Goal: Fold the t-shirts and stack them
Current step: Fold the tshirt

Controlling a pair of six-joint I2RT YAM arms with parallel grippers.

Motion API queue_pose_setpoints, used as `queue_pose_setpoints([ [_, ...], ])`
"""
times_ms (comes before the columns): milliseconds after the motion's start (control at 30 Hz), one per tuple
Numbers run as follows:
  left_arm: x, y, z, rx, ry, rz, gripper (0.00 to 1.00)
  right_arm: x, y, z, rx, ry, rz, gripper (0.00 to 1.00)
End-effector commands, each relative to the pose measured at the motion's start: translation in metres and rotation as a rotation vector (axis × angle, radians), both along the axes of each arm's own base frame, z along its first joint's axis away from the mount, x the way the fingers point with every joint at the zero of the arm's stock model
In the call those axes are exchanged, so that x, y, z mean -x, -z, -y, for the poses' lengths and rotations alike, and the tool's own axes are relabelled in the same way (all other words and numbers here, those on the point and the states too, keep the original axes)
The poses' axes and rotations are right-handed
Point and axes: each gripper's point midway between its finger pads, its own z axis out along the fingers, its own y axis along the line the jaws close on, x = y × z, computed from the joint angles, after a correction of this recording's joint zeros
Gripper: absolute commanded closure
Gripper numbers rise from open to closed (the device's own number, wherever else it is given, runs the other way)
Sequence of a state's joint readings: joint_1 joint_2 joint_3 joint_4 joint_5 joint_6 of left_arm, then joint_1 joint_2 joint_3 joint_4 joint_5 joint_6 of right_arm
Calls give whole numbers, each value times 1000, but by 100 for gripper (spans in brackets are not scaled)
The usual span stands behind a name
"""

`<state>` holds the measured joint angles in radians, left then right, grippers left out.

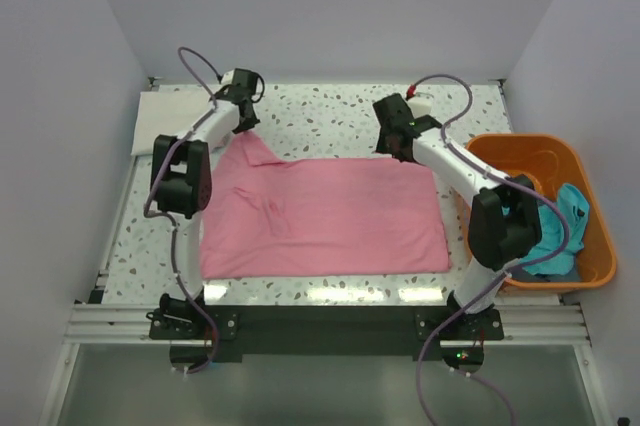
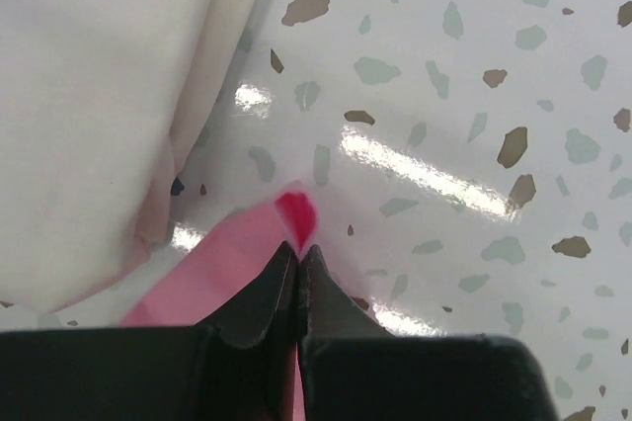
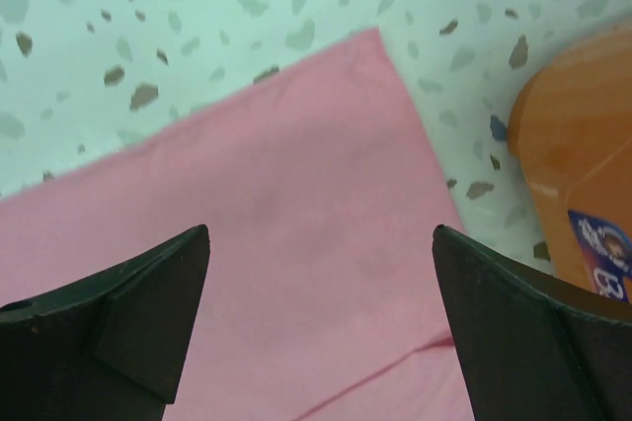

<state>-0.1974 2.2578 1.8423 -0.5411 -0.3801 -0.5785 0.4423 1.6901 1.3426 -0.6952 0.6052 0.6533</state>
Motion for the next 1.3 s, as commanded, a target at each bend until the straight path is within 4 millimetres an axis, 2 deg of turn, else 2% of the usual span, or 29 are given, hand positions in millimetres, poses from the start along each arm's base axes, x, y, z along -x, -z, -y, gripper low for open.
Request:
queue_pose_setpoints([
  [0,12,-41,-5,13,12,49,100,-34,-9,19,131,71,20,1],
  [33,16,-41,-5,15,12,48,100,-48,-16,17,136,73,37,1],
  [67,22,-44,-6,20,13,49,100,-55,0,19,186,66,-5,1],
  [100,25,-46,-6,24,16,50,100,-59,6,19,208,67,-25,1],
  [133,28,-47,-6,23,14,50,100,-70,-2,21,216,84,-6,1],
  [167,31,-49,-6,28,18,49,100,-75,1,23,229,90,-15,1],
  [200,36,-52,-6,31,20,50,100,-75,19,27,261,98,-72,1],
  [233,40,-54,-7,32,20,49,100,-83,15,30,257,113,-62,1],
  [267,46,-51,-6,36,26,37,100,-82,20,34,270,122,-86,1],
  [333,52,-58,-6,41,29,46,100,-89,30,40,286,144,-102,1],
  [533,72,-66,-7,57,38,43,100,-97,46,57,327,182,-148,2],
  [800,91,-71,-8,71,42,62,100,-81,74,62,343,196,-221,8],
  [833,93,-71,-8,73,44,60,100,-77,79,62,342,197,-233,10],
  [867,95,-72,-7,77,45,63,100,-76,81,62,337,198,-232,17],
  [933,97,-71,-6,87,51,60,100,-71,86,62,330,200,-245,21],
  [967,98,-74,-5,91,53,66,100,-69,87,61,323,200,-246,29],
  [1067,102,-76,-6,92,48,72,100,-63,90,61,303,212,-246,40],
  [1133,103,-78,-7,91,47,80,100,-59,90,61,290,216,-243,41],
  [1167,105,-79,-7,92,45,83,100,-59,91,61,283,219,-235,46],
  [1233,106,-79,-7,95,47,84,100,-56,95,60,271,216,-236,51],
  [1267,106,-81,-7,98,47,89,100,-57,97,59,267,215,-231,58],
])
